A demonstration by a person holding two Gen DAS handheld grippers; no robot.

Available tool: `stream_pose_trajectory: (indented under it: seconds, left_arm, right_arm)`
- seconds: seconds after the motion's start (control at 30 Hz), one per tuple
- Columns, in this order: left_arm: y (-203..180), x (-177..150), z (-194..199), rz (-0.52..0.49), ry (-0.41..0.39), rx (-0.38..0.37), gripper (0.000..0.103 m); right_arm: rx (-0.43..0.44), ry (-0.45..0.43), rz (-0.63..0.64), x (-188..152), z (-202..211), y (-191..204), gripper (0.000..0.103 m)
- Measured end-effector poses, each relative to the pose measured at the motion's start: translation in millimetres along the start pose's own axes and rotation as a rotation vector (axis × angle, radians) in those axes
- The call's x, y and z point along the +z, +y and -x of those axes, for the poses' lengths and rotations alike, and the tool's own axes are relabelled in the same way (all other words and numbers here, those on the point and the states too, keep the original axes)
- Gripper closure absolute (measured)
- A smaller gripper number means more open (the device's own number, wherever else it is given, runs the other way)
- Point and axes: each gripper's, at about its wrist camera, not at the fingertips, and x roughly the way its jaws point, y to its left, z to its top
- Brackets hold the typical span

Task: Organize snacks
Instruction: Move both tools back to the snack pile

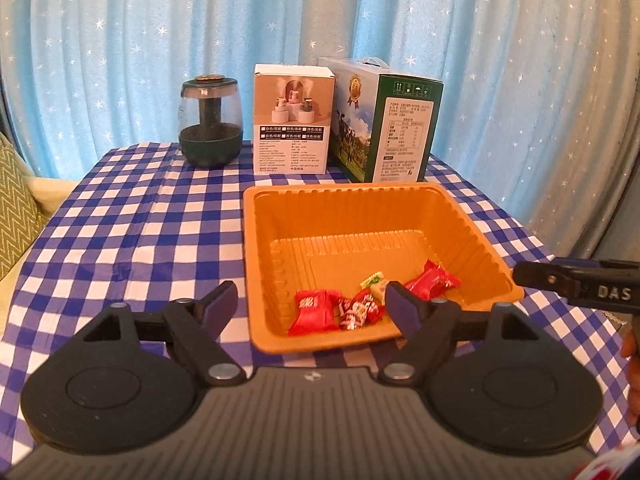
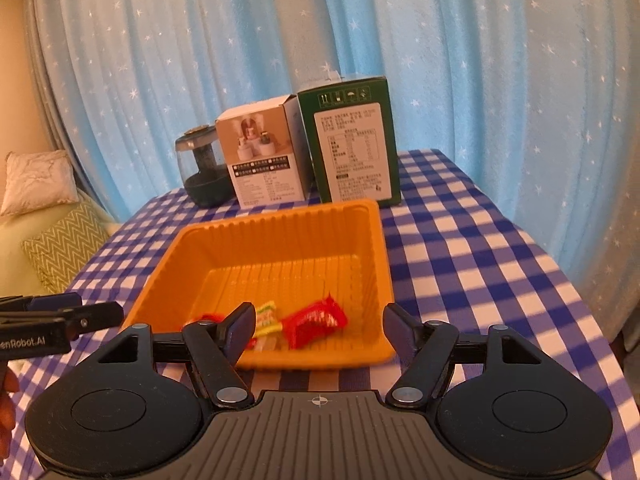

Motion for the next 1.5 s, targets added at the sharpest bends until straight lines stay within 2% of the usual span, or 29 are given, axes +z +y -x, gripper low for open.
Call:
stream_pose_trajectory:
  seconds: [0.4, 0.7, 0.83, 1.1, 1.3, 1.43, 1.5]
  left_arm:
    - [6, -45, 53, 0.023, -0.005, 0.014, 0.016]
    - [17, -88, 82, 0.050, 0.034, 0.023, 0.016]
    - [20, -102, 82, 0.037, 0.063, 0.034, 0.016]
    - [21, -105, 73, 0.017, 0.087, 0.033, 0.016]
    - [20, -106, 67, 0.023, 0.106, 0.027, 0.016]
    - [20, -106, 64, 0.028, 0.109, 0.022, 0.016]
    - [20, -106, 64, 0.028, 0.110, 0.021, 0.016]
  right_arm:
    - [0.019, 0.047, -0.012, -48, 43, 11, 0.032]
    - [0.023, 0.090, -0.015, -71, 51, 19, 0.032]
    - [0.030, 0.113, -0.003, -79, 46, 25, 0.032]
    - [0.063, 0.180, 0.063, -96, 26, 48, 0.033]
    - [0.040, 0.200, 0.081, -105, 12, 52, 0.034]
    - [0.006, 0.222, 0.079, -106, 3, 50, 0.041]
    - [-0.003, 0.229, 0.073, -107, 1, 49, 0.041]
